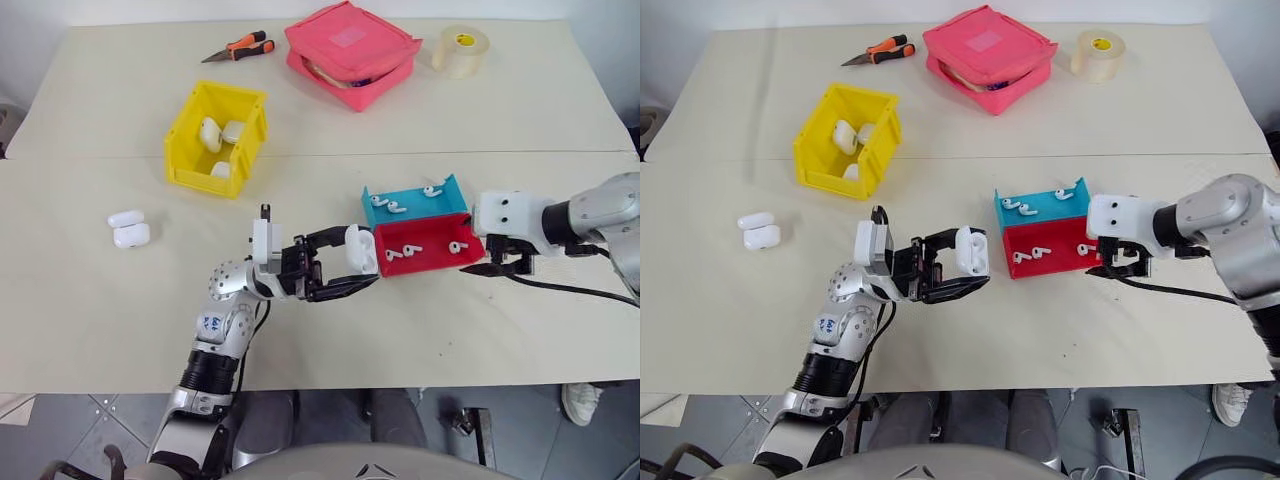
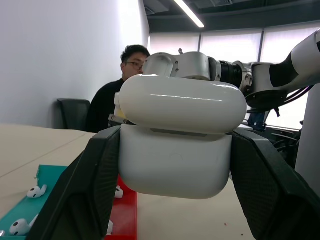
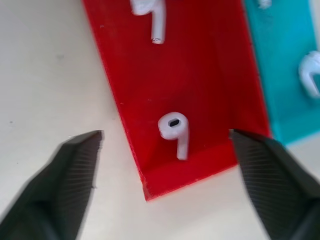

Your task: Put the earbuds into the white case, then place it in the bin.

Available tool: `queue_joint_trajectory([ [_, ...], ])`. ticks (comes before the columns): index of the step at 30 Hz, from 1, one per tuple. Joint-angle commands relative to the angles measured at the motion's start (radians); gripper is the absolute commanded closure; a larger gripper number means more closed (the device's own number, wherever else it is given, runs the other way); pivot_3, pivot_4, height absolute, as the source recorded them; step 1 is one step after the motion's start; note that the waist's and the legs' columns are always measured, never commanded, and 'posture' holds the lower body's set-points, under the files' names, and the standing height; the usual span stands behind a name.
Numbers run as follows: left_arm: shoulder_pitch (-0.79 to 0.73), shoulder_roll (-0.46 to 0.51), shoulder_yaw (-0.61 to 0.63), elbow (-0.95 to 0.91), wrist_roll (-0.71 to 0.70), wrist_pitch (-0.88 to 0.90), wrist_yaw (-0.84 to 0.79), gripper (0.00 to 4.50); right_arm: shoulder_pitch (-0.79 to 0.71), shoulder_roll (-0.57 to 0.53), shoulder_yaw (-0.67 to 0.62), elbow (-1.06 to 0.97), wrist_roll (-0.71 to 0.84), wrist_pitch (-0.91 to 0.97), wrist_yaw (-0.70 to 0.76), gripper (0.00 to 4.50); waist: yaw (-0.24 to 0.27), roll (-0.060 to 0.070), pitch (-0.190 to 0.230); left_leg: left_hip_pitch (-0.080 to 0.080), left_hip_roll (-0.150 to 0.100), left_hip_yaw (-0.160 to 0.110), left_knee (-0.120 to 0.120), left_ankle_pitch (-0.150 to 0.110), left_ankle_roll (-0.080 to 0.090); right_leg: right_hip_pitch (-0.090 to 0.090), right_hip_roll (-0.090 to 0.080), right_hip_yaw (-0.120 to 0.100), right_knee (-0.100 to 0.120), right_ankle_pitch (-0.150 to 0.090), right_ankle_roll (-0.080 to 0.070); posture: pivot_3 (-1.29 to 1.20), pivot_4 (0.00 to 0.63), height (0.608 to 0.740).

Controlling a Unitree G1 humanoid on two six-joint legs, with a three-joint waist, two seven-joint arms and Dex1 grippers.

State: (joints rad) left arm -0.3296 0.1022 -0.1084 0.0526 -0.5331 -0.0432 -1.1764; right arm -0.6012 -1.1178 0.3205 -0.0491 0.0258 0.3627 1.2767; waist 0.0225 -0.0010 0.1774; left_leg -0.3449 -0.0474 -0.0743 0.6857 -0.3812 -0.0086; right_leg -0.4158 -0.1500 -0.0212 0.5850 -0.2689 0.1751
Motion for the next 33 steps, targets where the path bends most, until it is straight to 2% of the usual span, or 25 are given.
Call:
queue_joint_trajectory([
  [1,0.011,-0.003,-0.004,-0.043,-0.013,-0.004,0.015,1.63,-0.030,0.021,-0.001,0.009,-0.035,-0.042,0.021,1.64,0.000,0.000,0.000,0.000,0.000,0.000,0.000,0.000,0.000,0.000,0.000,0.000,0.000,0.000,0.000,0.00,0.150,0.740],
  [4,0.016,0.000,-0.004,-0.054,-0.016,0.001,0.024,1.63,-0.032,0.035,0.001,0.019,-0.057,-0.064,0.034,2.66,0.002,0.000,0.000,0.000,0.000,0.000,0.000,0.000,0.000,0.000,0.000,0.000,0.000,0.000,0.000,0.00,0.150,0.740],
  [13,0.011,0.002,-0.004,-0.063,-0.015,0.011,0.040,1.63,-0.074,0.065,0.033,0.112,-0.170,-0.237,0.052,2.66,-0.001,0.000,0.000,-0.001,0.000,0.000,0.001,0.000,0.000,0.000,0.000,0.000,0.000,0.000,0.000,0.00,0.150,0.740],
  [24,0.007,0.012,0.002,-0.073,-0.017,0.014,0.053,1.63,-0.077,0.104,0.029,0.160,-0.204,-0.276,0.092,2.66,-0.001,0.000,0.000,-0.001,0.000,0.000,0.001,0.000,0.000,0.000,0.000,0.000,0.000,0.000,0.000,0.00,0.150,0.740],
  [27,0.008,0.012,0.001,-0.077,-0.017,0.014,0.057,1.63,-0.077,0.109,0.033,0.173,-0.217,-0.285,0.096,3.29,-0.001,0.000,0.000,-0.001,0.000,0.000,0.002,0.000,0.000,0.000,0.000,0.000,0.001,0.000,0.000,0.00,0.150,0.740],
  [29,0.008,0.012,0.001,-0.079,-0.017,0.013,0.059,1.63,-0.076,0.111,0.036,0.178,-0.222,-0.290,0.102,3.92,-0.001,0.000,0.000,-0.001,0.000,0.000,0.002,0.000,0.000,0.000,0.000,0.000,0.001,0.000,0.000,0.00,0.150,0.740],
  [33,0.008,0.015,0.004,-0.080,-0.016,0.011,0.062,1.63,-0.081,0.121,0.035,0.185,-0.233,-0.297,0.094,4.00,-0.001,0.000,0.000,-0.001,0.000,0.000,0.003,0.000,0.000,0.000,0.000,0.000,0.001,0.000,0.000,0.00,0.150,0.740],
])
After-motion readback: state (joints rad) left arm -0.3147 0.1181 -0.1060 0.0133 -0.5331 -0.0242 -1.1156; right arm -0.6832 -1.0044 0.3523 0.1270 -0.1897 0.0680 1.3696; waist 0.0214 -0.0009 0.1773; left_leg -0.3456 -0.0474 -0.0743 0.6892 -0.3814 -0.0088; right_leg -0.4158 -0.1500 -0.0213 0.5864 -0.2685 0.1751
